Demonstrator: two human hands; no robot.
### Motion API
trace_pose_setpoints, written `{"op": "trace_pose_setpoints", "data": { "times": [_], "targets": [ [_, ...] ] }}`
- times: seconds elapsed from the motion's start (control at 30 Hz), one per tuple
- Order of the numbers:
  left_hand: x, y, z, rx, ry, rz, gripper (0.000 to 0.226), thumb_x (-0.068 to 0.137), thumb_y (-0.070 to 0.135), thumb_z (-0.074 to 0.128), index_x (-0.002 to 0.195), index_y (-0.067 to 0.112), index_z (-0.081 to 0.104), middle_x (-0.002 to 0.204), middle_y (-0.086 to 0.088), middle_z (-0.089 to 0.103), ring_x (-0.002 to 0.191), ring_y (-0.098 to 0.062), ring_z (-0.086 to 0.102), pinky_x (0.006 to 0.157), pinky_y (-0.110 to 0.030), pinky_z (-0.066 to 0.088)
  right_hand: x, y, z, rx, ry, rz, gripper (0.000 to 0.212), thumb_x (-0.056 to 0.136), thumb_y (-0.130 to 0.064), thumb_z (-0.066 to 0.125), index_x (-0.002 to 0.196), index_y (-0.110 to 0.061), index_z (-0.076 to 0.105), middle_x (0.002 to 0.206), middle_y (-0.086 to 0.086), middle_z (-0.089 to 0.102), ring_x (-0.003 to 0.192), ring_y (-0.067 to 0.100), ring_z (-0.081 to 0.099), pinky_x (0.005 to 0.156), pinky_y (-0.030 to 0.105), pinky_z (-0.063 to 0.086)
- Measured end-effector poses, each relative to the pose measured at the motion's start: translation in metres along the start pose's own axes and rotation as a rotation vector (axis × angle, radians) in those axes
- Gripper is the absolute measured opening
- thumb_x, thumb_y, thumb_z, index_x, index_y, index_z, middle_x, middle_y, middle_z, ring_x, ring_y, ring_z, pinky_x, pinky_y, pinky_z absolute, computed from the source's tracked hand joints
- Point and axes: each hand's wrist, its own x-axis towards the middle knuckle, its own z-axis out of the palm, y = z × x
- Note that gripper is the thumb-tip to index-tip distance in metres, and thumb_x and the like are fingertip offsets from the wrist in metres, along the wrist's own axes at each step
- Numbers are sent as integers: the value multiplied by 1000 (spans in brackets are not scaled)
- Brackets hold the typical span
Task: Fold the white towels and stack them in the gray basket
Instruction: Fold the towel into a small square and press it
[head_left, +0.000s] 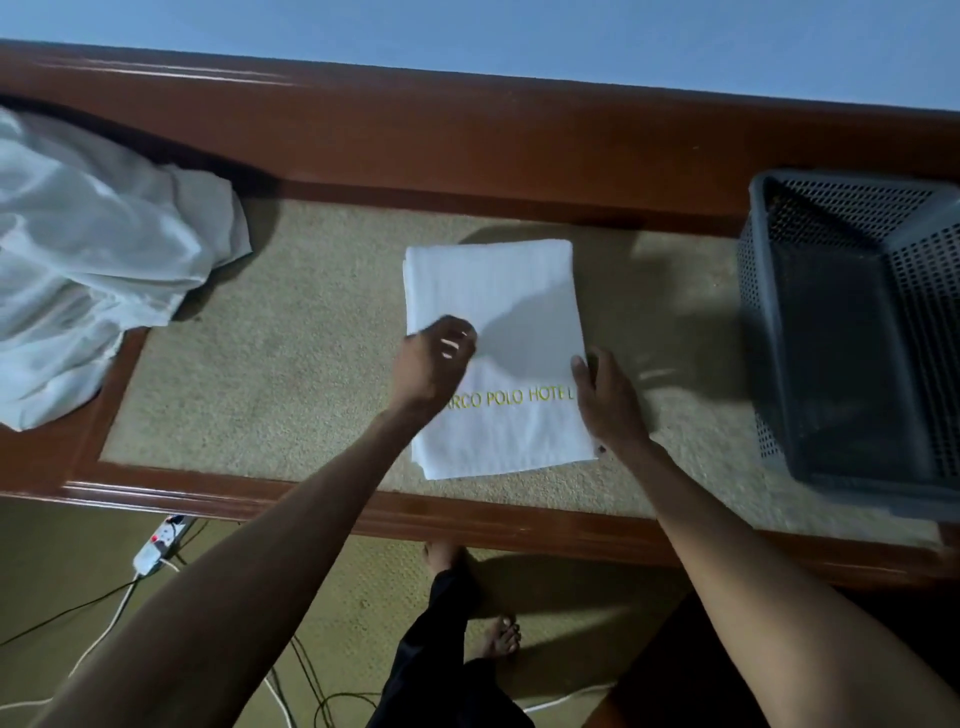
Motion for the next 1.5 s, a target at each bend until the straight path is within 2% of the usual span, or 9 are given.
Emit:
{"op": "trace_pose_setpoints", "data": {
  "times": [0.17, 0.27, 0.33, 0.53, 0.73, 1.07, 1.27, 1.43, 1.5],
  "targets": [
    [53, -29, -20, 2, 37, -456, 66, 91, 49, 72, 139, 9, 51, 135, -14, 59, 120, -31, 60, 96, -40, 49, 44, -19, 6, 94, -21, 195, 58, 97, -61, 49, 120, -9, 61, 115, 8, 69, 107, 30, 65, 91, 44, 52],
    [69, -44, -21, -69, -132, -638, 75, 83, 63, 74, 124, 2, 60, 119, -11, 67, 100, -30, 67, 72, -35, 51, 59, -28, 7, 129, -23, 244, 51, 96, -54, 60, 118, -8, 64, 113, 7, 70, 104, 26, 66, 90, 40, 53],
    [74, -48, -20, -144, -213, -617, 67, 80, 63, 77, 104, 2, 69, 95, -7, 70, 80, -24, 67, 60, -29, 47, 67, -30, 8, 176, -36, 282, 52, 92, -56, 65, 114, -9, 66, 111, 5, 72, 103, 24, 67, 91, 40, 54],
    [81, -35, -23, -456, -405, -632, 43, 97, 34, 70, 125, 1, 66, 106, -8, 75, 83, -17, 74, 65, -29, 60, 87, -15, 14, 355, -157, 402, 100, 58, -96, 61, 108, -10, 73, 104, 10, 77, 98, 26, 74, 94, 53, 56],
    [97, 5, -38, -382, -615, -635, 51, 98, 47, 65, 135, 25, 40, 123, -1, 67, 103, -24, 70, 77, -44, 60, 78, -55, -18, 368, -145, 321, 42, 102, -45, 56, 130, -14, 63, 119, -7, 66, 113, 11, 61, 95, 27, 46],
    [139, 136, -17, -301, -637, -372, 53, 99, 50, 62, 138, 19, 44, 105, -1, 70, 74, -12, 71, 60, -30, 55, 107, -78, -153, 336, 143, 190, 38, 99, -55, 56, 108, -20, 67, 97, -4, 71, 91, 18, 67, 82, 32, 52],
    [133, 230, 40, -357, -672, -339, 39, 100, 44, 60, 132, 23, 54, 118, -7, 72, 102, -33, 70, 92, -51, 56, 98, -54, -266, 345, 204, 147, 32, 104, -35, 56, 125, -13, 66, 110, -3, 67, 105, 15, 65, 64, -2, 39],
    [117, 310, 115, -321, -724, -303, 30, 103, 37, 57, 126, 18, 56, 104, -2, 72, 88, -23, 70, 67, -35, 53, 91, 8, -354, 300, 303, 186, 58, 91, -65, 59, 119, -15, 70, 107, -5, 72, 104, 19, 69, 89, 26, 53],
    [109, 333, 150, -304, -750, -271, 29, 104, 36, 56, 126, 17, 57, 105, -2, 73, 88, -21, 71, 64, -33, 54, 90, 36, -382, 280, 321, 168, 48, 98, -49, 60, 128, -12, 66, 114, -2, 69, 114, 21, 65, 93, 28, 48]
  ]
}}
